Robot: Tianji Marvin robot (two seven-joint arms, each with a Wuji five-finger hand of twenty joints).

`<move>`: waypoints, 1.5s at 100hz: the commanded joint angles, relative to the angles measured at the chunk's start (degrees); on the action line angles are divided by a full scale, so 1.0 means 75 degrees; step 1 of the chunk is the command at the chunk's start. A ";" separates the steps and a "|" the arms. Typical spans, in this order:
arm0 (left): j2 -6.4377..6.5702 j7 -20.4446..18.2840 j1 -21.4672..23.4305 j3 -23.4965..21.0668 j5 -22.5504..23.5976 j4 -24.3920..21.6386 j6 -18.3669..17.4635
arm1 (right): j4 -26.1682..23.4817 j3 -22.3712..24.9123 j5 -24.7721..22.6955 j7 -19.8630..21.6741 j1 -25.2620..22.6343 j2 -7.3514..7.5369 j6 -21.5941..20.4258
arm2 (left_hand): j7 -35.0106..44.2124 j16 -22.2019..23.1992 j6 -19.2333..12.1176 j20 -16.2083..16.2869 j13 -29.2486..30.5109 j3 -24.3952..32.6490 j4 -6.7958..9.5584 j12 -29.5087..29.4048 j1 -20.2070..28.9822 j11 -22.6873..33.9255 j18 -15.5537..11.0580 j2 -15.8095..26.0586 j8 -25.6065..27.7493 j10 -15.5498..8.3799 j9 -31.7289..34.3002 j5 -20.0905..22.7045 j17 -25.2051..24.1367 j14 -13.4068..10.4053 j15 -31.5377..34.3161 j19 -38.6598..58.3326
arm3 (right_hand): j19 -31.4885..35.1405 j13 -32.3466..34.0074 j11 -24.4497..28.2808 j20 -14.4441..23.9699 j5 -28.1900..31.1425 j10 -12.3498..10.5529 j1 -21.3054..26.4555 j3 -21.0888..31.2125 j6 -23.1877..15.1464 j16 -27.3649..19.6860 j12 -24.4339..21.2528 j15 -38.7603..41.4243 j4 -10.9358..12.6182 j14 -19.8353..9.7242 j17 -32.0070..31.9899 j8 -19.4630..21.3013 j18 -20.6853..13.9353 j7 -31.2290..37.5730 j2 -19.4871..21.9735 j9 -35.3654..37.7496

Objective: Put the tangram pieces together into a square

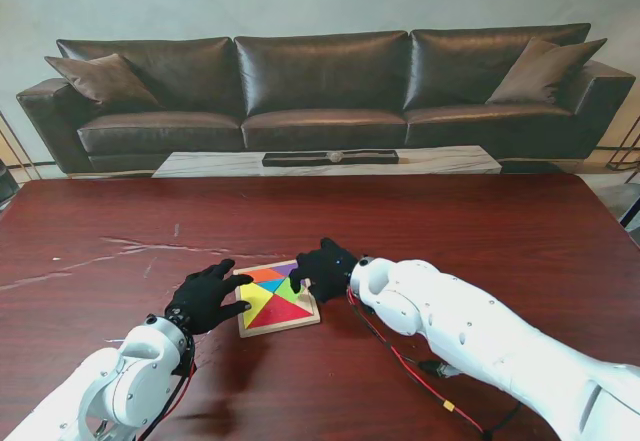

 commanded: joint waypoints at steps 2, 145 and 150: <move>0.0004 -0.0003 0.0004 0.0014 -0.0010 -0.0015 0.0014 | -0.0265 0.0073 -0.0170 -0.0056 -0.0093 0.0110 0.0058 | -0.0101 0.0003 -0.0020 0.0084 -0.0008 -0.0105 0.0281 -0.0043 0.0073 -0.0069 0.0052 0.0327 0.0088 -0.0210 -0.0031 0.0062 -0.0045 -0.0141 -0.0163 -0.0091 | -0.0022 -0.0186 -0.0134 -0.0107 0.0011 -0.0006 -0.0172 -0.0047 -0.0209 -0.0166 -0.0124 -0.0160 -0.0097 -0.0176 -0.0116 -0.0103 -0.0027 0.0106 -0.0006 -0.0195; -0.0046 0.0585 0.1137 -0.0531 0.0799 -0.1018 0.0027 | -0.5072 0.7070 -0.1989 0.0915 -0.6039 0.1011 -0.0447 | -0.0578 -0.0256 0.0222 -0.0016 -0.0563 -0.0156 0.0316 -0.0193 -0.0713 -0.0365 0.0045 0.0263 0.0021 0.0035 -0.0163 -0.0338 -0.0305 0.0189 -0.0612 -0.0639 | -0.2919 -0.0681 -0.4764 -0.1932 -0.2030 0.0827 -0.2458 -0.4940 0.1871 -0.3008 -0.2535 -0.5766 0.1142 0.1062 -0.0352 -0.0007 -0.0961 -0.2065 0.2852 -0.0200; -0.0049 0.0597 0.1220 -0.0581 0.0795 -0.1075 0.0018 | -0.5158 0.7239 -0.1878 0.1040 -0.6197 0.1015 -0.0541 | -0.0600 -0.0264 0.0245 -0.0017 -0.0566 -0.0158 0.0316 -0.0205 -0.0752 -0.0377 0.0050 0.0236 0.0023 0.0035 -0.0167 -0.0350 -0.0306 0.0189 -0.0623 -0.0658 | -0.3117 -0.0814 -0.4874 -0.2039 -0.2117 0.0842 -0.2403 -0.5152 0.1930 -0.3080 -0.2576 -0.5861 0.1158 0.1058 -0.0364 -0.0070 -0.1024 -0.2139 0.2940 -0.0296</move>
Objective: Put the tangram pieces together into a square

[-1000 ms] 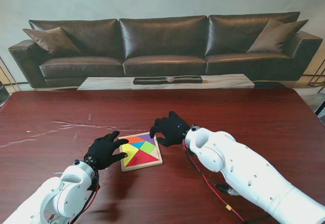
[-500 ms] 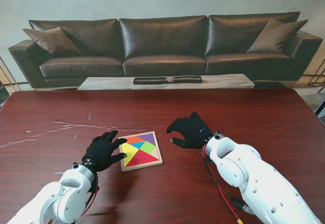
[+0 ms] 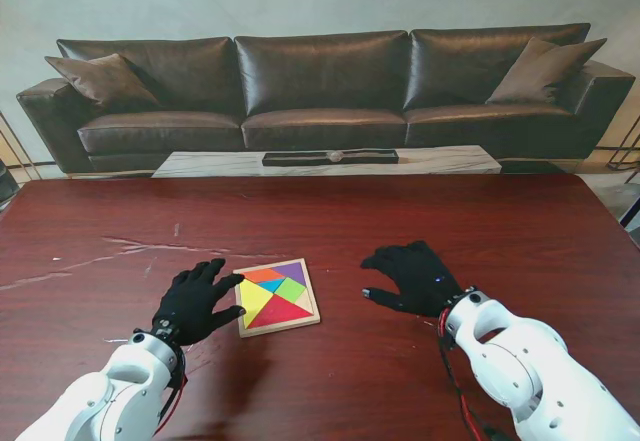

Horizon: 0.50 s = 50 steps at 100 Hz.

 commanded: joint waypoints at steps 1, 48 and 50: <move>-0.0003 0.0037 0.0141 -0.0046 -0.0037 -0.0109 -0.0020 | -0.0108 0.0096 0.0085 0.0154 -0.0228 0.0089 -0.0094 | -0.0124 -0.0074 0.0072 -0.0017 -0.0236 -0.0117 0.0316 -0.0054 -0.0165 -0.0207 0.0040 0.0198 0.0024 0.0104 -0.0166 -0.0226 -0.0098 0.0051 -0.0223 -0.0171 | -0.0260 -0.0337 -0.0213 -0.0238 -0.0407 0.0124 0.0019 -0.0283 0.0295 -0.0147 -0.0129 -0.0176 0.0160 0.0127 -0.0070 -0.0146 -0.0203 -0.0147 0.0303 -0.0229; 0.0007 -0.0099 0.0340 -0.0314 -0.0164 -0.0183 -0.0240 | -0.0274 0.0779 0.0628 0.0453 -0.0991 0.0081 -0.0368 | -0.0258 -0.0112 0.0146 0.0000 -0.0252 -0.0082 0.0319 -0.0083 -0.0375 -0.0269 0.0066 0.0121 0.0062 0.0099 -0.0192 -0.0264 -0.0080 0.0029 -0.0305 -0.0373 | -0.0951 -0.0749 -0.0810 -0.0699 -0.0659 0.0343 0.1512 -0.3430 0.0686 -0.0455 -0.0398 -0.0672 0.0368 0.0198 -0.0175 -0.0522 -0.0292 -0.0553 0.1174 -0.0481; 0.0008 -0.0112 0.0347 -0.0324 -0.0169 -0.0188 -0.0238 | -0.0267 0.0783 0.0646 0.0462 -0.1000 0.0081 -0.0370 | -0.0270 -0.0113 0.0163 0.0004 -0.0254 -0.0082 0.0318 -0.0083 -0.0383 -0.0272 0.0074 0.0125 0.0061 0.0100 -0.0197 -0.0284 -0.0072 0.0023 -0.0308 -0.0376 | -0.0972 -0.0749 -0.0823 -0.0711 -0.0660 0.0334 0.1503 -0.3429 0.0693 -0.0459 -0.0404 -0.0679 0.0370 0.0186 -0.0187 -0.0530 -0.0291 -0.0563 0.1172 -0.0484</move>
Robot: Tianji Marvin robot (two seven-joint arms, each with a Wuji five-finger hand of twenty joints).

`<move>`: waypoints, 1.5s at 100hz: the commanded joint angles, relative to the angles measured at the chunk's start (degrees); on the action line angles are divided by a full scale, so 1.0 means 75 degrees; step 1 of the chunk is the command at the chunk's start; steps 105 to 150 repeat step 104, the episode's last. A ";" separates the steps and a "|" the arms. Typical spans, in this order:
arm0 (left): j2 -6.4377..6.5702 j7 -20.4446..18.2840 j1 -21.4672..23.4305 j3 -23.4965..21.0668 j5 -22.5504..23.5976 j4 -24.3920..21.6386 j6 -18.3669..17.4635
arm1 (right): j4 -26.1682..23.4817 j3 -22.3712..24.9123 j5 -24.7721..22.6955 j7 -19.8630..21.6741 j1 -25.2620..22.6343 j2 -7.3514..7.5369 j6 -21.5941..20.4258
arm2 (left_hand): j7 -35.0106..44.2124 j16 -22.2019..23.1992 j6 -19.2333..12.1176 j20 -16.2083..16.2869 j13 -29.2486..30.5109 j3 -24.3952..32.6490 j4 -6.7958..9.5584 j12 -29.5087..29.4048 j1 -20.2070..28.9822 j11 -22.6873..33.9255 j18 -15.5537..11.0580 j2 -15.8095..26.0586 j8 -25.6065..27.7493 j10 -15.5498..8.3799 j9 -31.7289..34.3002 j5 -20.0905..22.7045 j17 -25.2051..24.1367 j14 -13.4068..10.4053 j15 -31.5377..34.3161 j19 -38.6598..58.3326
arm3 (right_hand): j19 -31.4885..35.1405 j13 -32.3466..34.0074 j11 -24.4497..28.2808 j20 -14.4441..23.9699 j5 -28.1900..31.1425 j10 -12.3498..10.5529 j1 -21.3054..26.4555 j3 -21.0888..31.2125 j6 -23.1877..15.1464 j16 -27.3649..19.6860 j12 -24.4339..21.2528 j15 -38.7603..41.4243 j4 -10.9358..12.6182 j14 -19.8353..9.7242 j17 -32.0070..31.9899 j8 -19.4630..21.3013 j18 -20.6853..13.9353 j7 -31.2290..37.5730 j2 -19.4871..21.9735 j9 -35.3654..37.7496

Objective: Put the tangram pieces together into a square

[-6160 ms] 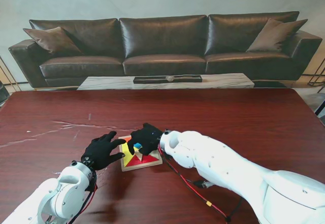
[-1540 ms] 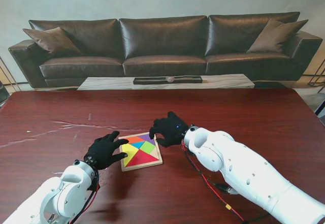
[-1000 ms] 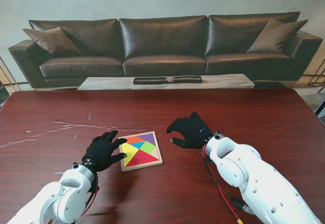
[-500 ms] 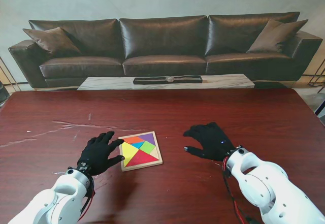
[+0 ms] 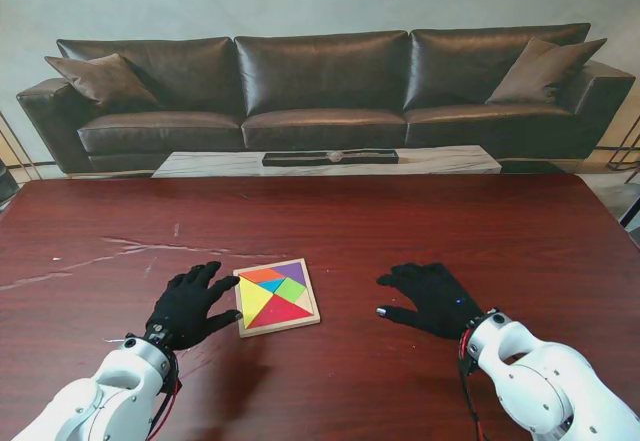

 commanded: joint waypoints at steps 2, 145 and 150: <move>0.0008 -0.0079 0.0064 -0.0042 -0.0036 -0.0034 -0.0003 | 0.0016 0.0003 0.0042 0.0062 -0.0103 0.0041 -0.0029 | -0.0185 -0.0105 0.0110 0.0006 -0.0259 -0.0073 0.0318 -0.0072 -0.0136 -0.0180 0.0072 0.0117 0.0059 0.0101 -0.0197 -0.0224 -0.0071 0.0026 -0.0222 -0.0158 | -0.0193 -0.0307 -0.0169 -0.0223 -0.0273 0.0114 -0.0030 -0.0156 0.0235 -0.0161 -0.0099 -0.0137 0.0166 0.0019 -0.0162 -0.0162 -0.0184 -0.0088 0.0259 -0.0294; -0.0014 0.0104 0.0283 -0.0155 0.0171 -0.0179 0.0119 | 0.0158 -0.0027 0.0230 0.0016 -0.0290 0.0029 0.0006 | -0.0312 -0.0089 0.0288 0.0141 -0.0206 -0.0032 0.0326 -0.0019 -0.0109 -0.0065 0.0088 0.0068 0.0080 0.0103 -0.0145 -0.0288 0.0020 -0.0004 -0.0206 -0.0309 | -0.0420 -0.0269 -0.0283 -0.0421 -0.0195 0.0128 -0.0066 -0.0087 0.0303 -0.0183 -0.0135 -0.0392 0.0198 0.0150 -0.0171 -0.0241 -0.0123 -0.0143 0.0256 -0.0205; -0.0014 0.0104 0.0283 -0.0155 0.0171 -0.0179 0.0119 | 0.0158 -0.0027 0.0230 0.0016 -0.0290 0.0029 0.0006 | -0.0312 -0.0089 0.0288 0.0141 -0.0206 -0.0032 0.0326 -0.0019 -0.0109 -0.0065 0.0088 0.0068 0.0080 0.0103 -0.0145 -0.0288 0.0020 -0.0004 -0.0206 -0.0309 | -0.0420 -0.0269 -0.0283 -0.0421 -0.0195 0.0128 -0.0066 -0.0087 0.0303 -0.0183 -0.0135 -0.0392 0.0198 0.0150 -0.0171 -0.0241 -0.0123 -0.0143 0.0256 -0.0205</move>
